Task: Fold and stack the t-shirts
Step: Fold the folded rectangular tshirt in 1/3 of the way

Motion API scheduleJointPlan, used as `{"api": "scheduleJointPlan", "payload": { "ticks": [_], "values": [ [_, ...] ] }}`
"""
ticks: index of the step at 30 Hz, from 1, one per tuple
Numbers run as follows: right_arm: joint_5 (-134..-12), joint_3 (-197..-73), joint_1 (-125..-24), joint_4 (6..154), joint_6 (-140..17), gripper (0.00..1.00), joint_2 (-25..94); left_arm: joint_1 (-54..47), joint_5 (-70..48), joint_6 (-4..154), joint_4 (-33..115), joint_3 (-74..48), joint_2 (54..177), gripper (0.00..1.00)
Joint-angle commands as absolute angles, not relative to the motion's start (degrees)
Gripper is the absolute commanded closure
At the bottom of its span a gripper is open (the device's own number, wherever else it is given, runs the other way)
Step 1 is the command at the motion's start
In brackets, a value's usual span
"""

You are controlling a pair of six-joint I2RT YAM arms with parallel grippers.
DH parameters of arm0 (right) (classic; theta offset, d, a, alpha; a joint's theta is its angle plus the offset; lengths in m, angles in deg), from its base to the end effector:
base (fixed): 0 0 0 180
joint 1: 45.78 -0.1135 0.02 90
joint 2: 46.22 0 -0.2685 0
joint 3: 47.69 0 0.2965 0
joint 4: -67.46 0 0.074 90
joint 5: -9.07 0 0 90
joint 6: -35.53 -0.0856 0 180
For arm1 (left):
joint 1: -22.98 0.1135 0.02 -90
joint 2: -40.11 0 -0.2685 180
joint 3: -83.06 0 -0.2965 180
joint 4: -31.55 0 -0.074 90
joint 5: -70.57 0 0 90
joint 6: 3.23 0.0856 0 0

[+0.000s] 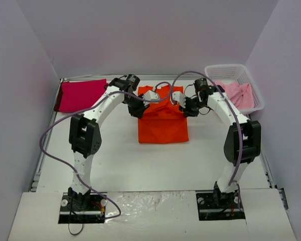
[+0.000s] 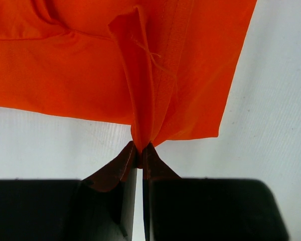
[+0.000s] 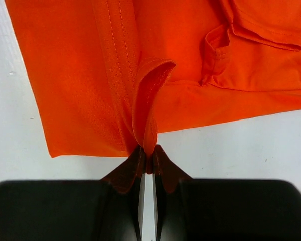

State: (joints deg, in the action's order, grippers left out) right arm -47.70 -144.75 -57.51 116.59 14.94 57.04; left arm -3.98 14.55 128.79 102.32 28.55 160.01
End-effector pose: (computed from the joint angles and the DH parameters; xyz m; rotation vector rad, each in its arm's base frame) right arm 0.4401 0.1393 0.2231 -1.6830 1.6314 0.2586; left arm 0.4327 -0.2738 0.2436 1.5882 2.0084 -0.7002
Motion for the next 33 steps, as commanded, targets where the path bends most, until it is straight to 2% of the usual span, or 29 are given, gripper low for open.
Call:
{"api": "scheduleJointPlan", "payload": {
  "ticks": [1, 15, 23, 25, 26, 27, 28, 29, 31, 32, 33],
  "values": [
    [-46.7, -148.2, -56.6, 117.6, 15.5, 1.00, 59.2, -3.3, 14.1, 131.1, 104.3, 32.3, 160.1, 0.98],
    [-46.6, -153.9, -55.8, 117.5, 16.7, 1.00, 70.2, -2.4, 13.4, 132.3, 104.8, 39.5, 169.3, 0.98],
    [-47.3, -155.0, -54.9, 117.5, 17.0, 1.00, 72.5, -2.3, 12.6, 131.9, 103.3, 40.7, 171.5, 0.98],
    [-47.4, -155.4, -54.7, 117.5, 16.9, 1.00, 72.9, -2.3, 12.1, 131.7, 102.6, 40.9, 171.9, 0.90],
    [-47.4, -155.7, -54.7, 117.5, 16.8, 1.00, 73.1, -2.3, 11.5, 131.6, 102.5, 41.0, 171.9, 0.82],
    [-47.4, -156.0, -54.7, 117.5, 16.7, 0.88, 73.7, -2.3, 11.2, 131.3, 102.1, 41.1, 172.0, 0.74],
    [-47.4, -156.6, -54.7, 117.4, 16.3, 0.79, 73.8, -2.3, 10.9, 131.2, 101.3, 41.2, 172.1, 0.61],
    [-47.4, -157.0, -54.6, 117.4, 16.0, 0.68, 74.2, -2.3, 10.4, 131.0, 100.9, 41.4, 172.0, 0.57],
    [-47.5, -157.8, -54.5, 116.5, 14.2, 0.53, 75.2, -2.3, 9.2, 129.8, 98.5, 41.4, 171.5, 0.54],
    [-47.6, -158.5, -54.4, 116.3, 14.1, 0.37, 75.5, -2.3, 9.0, 129.5, 97.5, 41.2, 171.2, 0.53],
    [-47.6, -158.8, -54.4, 116.1, 13.8, 0.34, 75.5, -2.3, 8.4, 128.5, 96.2, 40.5, 170.8, 0.53]
  ]
}}
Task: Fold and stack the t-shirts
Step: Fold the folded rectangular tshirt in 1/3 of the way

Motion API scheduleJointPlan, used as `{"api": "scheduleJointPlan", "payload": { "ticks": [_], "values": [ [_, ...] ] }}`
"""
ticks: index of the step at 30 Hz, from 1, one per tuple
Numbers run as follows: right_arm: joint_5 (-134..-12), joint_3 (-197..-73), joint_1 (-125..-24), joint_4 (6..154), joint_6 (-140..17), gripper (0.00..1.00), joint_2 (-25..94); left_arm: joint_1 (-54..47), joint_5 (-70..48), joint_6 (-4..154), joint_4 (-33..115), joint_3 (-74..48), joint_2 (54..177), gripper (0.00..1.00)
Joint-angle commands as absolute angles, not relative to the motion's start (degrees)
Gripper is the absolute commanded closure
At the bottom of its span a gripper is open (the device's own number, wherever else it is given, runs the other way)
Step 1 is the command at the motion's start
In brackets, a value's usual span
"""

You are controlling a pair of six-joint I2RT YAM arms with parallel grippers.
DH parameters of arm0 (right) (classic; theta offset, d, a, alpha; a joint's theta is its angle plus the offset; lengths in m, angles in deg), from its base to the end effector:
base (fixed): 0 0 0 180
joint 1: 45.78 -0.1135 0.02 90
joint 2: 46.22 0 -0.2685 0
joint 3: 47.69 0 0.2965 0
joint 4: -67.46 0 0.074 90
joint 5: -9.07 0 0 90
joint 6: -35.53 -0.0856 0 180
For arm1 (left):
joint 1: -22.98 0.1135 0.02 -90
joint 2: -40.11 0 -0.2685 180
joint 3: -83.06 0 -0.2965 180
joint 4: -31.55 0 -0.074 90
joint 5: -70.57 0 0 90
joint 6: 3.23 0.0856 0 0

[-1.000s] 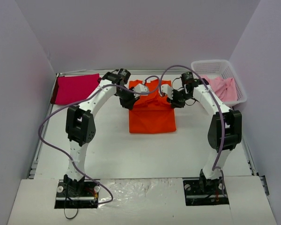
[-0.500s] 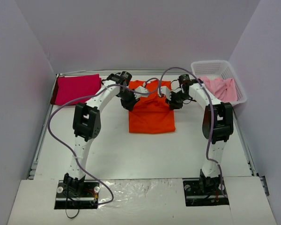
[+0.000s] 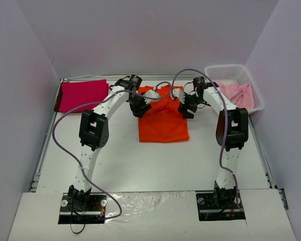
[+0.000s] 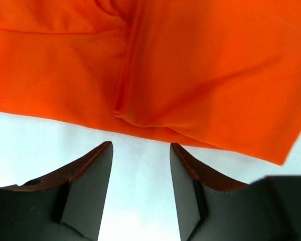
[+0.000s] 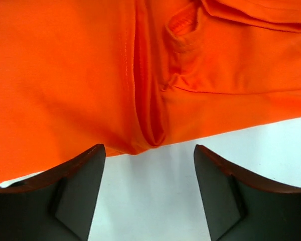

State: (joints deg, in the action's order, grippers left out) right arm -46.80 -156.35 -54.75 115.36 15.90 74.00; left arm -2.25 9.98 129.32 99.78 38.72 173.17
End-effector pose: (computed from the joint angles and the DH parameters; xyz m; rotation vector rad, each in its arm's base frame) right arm 0.5054 0.1284 0.1613 -1.6702 1.7019 0.2960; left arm 0.4894 -0.2771 0.1878 1.5652 2.0671 -0.5875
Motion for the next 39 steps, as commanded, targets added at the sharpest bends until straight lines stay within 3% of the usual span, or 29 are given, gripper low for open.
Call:
{"api": "scheduleJointPlan", "payload": {
  "ticks": [1, 5, 9, 15, 24, 32, 39],
  "values": [
    [-47.6, -158.9, -54.2, 115.0, 13.5, 0.32, 75.5, -2.3, 8.0, 127.9, 93.6, 40.2, 170.0, 0.52],
    [-47.6, -159.7, -54.1, 112.2, 10.6, 0.23, 74.5, -2.3, 6.9, 125.6, 91.6, 41.8, 169.0, 0.50],
    [-47.8, -159.3, -54.0, 110.3, 8.2, 0.20, 71.0, -2.6, 6.9, 124.7, 91.7, 40.7, 166.5, 0.50],
    [-47.9, -149.5, -53.6, 107.8, 5.9, 0.18, 60.1, -5.1, 2.4, 125.7, 82.6, 19.6, 151.3, 0.50],
    [-43.8, -127.8, -53.6, 107.3, 3.2, 0.19, 46.2, -12.7, -3.3, 124.0, 73.8, -5.3, 139.4, 0.50],
    [-41.2, -117.4, -53.9, 107.2, 3.5, 0.22, 38.6, -15.5, -4.7, 119.6, 60.6, -19.7, 133.7, 0.50],
    [-38.2, -113.7, -53.9, 104.0, 3.9, 0.25, 38.9, -15.4, -4.8, 116.9, 51.5, -26.2, 133.4, 0.50]
  ]
}}
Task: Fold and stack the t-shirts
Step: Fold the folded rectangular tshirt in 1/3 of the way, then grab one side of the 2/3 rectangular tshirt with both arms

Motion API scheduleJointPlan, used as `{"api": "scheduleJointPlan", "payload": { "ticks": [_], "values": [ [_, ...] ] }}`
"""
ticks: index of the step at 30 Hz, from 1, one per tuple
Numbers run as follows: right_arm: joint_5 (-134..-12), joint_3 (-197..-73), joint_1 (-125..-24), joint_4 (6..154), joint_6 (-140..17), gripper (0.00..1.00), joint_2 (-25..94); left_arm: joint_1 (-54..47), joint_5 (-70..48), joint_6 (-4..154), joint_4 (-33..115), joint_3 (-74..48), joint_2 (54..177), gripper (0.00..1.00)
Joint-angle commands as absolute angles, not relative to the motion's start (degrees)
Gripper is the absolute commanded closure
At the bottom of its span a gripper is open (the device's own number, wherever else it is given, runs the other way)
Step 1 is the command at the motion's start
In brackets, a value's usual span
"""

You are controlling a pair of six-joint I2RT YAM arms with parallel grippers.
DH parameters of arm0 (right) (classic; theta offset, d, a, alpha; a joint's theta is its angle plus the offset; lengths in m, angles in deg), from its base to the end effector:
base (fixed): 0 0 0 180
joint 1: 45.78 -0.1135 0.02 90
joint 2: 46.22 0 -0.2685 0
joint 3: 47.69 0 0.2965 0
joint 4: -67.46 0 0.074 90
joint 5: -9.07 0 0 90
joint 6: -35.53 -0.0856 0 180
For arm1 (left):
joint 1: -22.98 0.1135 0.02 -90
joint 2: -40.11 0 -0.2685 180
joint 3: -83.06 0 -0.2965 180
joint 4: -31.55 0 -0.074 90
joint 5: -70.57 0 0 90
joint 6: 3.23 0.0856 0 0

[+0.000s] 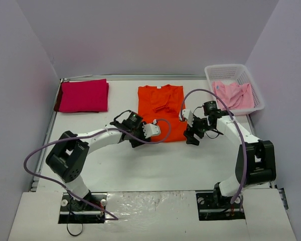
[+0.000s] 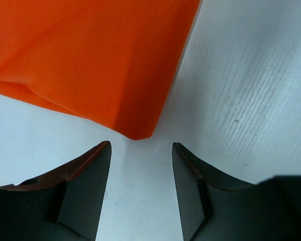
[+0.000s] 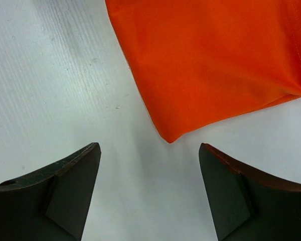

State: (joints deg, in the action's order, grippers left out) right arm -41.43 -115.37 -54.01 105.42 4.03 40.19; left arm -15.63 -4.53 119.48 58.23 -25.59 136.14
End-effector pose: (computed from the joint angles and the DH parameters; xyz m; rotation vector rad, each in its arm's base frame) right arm 0.3494 0.1055 0.1692 -1.4717 1.7856 0.4555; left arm 0.3109 -0.2765 0.1343 1.5244 1.9312 -0.3653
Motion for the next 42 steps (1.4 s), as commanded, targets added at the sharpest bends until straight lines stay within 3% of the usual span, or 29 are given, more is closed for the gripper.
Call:
{"api": "scheduleJointPlan", "payload": {
  "ticks": [1, 11, 23, 34, 42],
  "values": [
    [-38.2, -113.2, -54.0, 103.3, 4.0, 0.25, 39.1, -15.5, -4.1, 116.5, 51.1, -26.6, 133.5, 0.50],
    [-38.9, -114.4, -54.3, 102.0, 4.7, 0.27, 42.8, -15.5, -1.9, 117.4, 54.1, -22.3, 137.5, 0.53],
    [-41.5, -115.5, -54.3, 102.1, 5.6, 0.27, 43.8, -15.7, -1.9, 121.0, 62.5, -17.6, 142.4, 0.74],
    [-42.7, -115.4, -54.3, 102.2, 5.5, 0.27, 43.2, -15.9, -0.9, 121.6, 67.6, -16.5, 142.9, 0.72],
    [-42.1, -115.9, -54.3, 102.2, 4.8, 0.25, 42.6, -16.4, 0.4, 121.4, 68.4, -15.9, 143.3, 0.60]
  ]
}}
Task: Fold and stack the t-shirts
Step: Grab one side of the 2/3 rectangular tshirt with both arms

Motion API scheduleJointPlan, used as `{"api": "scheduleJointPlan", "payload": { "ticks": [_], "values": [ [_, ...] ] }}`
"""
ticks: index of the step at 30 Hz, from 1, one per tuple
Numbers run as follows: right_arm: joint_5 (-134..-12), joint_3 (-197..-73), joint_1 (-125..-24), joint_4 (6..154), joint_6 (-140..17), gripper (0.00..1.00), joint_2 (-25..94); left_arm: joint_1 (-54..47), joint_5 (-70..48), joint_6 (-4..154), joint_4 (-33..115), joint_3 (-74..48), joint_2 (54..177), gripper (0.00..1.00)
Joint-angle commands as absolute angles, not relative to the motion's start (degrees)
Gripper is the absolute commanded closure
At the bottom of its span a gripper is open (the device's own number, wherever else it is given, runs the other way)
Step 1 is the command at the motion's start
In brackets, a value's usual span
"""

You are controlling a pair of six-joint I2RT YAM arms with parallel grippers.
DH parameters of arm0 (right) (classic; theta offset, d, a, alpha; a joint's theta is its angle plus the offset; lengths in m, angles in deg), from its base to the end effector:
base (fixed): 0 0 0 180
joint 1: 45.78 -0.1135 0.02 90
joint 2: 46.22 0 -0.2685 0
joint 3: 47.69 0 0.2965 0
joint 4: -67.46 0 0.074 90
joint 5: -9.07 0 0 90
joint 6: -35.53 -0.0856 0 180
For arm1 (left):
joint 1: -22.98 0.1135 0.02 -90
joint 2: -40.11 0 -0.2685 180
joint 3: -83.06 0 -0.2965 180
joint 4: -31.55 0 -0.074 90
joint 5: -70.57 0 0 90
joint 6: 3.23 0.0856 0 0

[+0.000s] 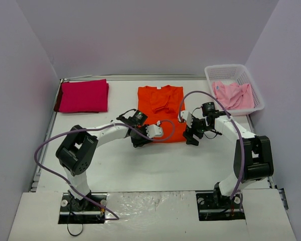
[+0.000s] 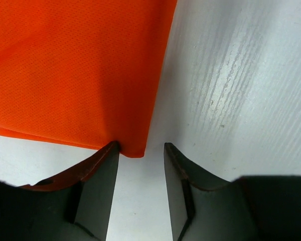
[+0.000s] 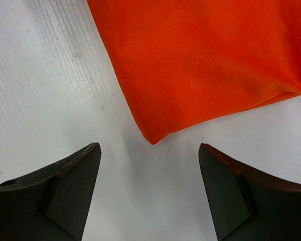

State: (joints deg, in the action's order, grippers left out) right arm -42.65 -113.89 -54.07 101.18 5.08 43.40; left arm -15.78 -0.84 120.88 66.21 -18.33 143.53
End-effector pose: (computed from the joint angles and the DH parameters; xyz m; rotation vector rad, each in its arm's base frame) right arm 0.3554 0.1054 0.1455 -1.4899 1.7905 0.4295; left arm 0.3184 -0.2906 0.1166 1.6299 2.0133 -0.4518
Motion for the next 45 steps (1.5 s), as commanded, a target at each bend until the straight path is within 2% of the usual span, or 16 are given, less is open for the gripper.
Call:
{"api": "scheduleJointPlan", "payload": {
  "ticks": [1, 5, 7, 8, 12, 15, 21, 28, 31, 34, 36, 45],
  "values": [
    [-42.3, -116.0, -54.3, 102.2, 4.6, 0.25, 42.5, -16.7, 0.2, 121.4, 68.4, -15.9, 143.7, 0.60],
    [-42.1, -116.0, -54.3, 102.3, 4.4, 0.25, 41.9, -17.1, -0.9, 121.2, 68.7, -14.9, 145.7, 0.59],
    [-42.1, -116.1, -54.3, 102.3, 4.4, 0.25, 41.6, -17.2, -1.5, 121.0, 69.7, -14.1, 146.6, 0.64],
    [-42.3, -116.1, -54.4, 102.3, 4.4, 0.25, 41.5, -17.2, -1.6, 121.1, 70.2, -13.1, 147.6, 0.67],
    [-42.8, -116.3, -54.3, 102.3, 4.4, 0.25, 41.0, -17.2, -1.9, 121.0, 71.8, -11.8, 149.0, 0.90],
    [-43.3, -116.3, -54.3, 102.3, 4.4, 0.25, 40.6, -17.2, -2.1, 121.1, 72.8, -11.5, 149.4, 0.98],
    [-40.9, -115.2, -54.3, 103.3, 5.8, 0.24, 37.6, -16.9, -0.2, 121.0, 73.2, -12.6, 147.3, 0.98],
    [-39.0, -110.3, -57.3, 99.2, 6.7, 0.26, 32.0, -13.7, 10.7, 116.3, 74.9, -10.5, 146.6, 0.98],
    [-41.6, -109.5, -58.8, 99.0, 7.2, 0.34, 32.9, -12.9, 12.6, 115.0, 74.9, -10.0, 147.3, 0.98],
    [-43.8, -108.8, -60.7, 99.0, 8.4, 0.53, 35.3, -12.6, 13.6, 114.7, 75.0, -9.9, 147.9, 0.98],
    [-45.1, -108.5, -61.2, 99.0, 9.2, 0.60, 37.4, -12.4, 13.9, 114.7, 75.2, -9.9, 148.0, 0.98],
    [-46.0, -108.6, -61.5, 98.1, 10.9, 0.61, 44.7, -11.6, 14.9, 114.7, 75.3, -10.6, 148.0, 0.98]
  ]
}}
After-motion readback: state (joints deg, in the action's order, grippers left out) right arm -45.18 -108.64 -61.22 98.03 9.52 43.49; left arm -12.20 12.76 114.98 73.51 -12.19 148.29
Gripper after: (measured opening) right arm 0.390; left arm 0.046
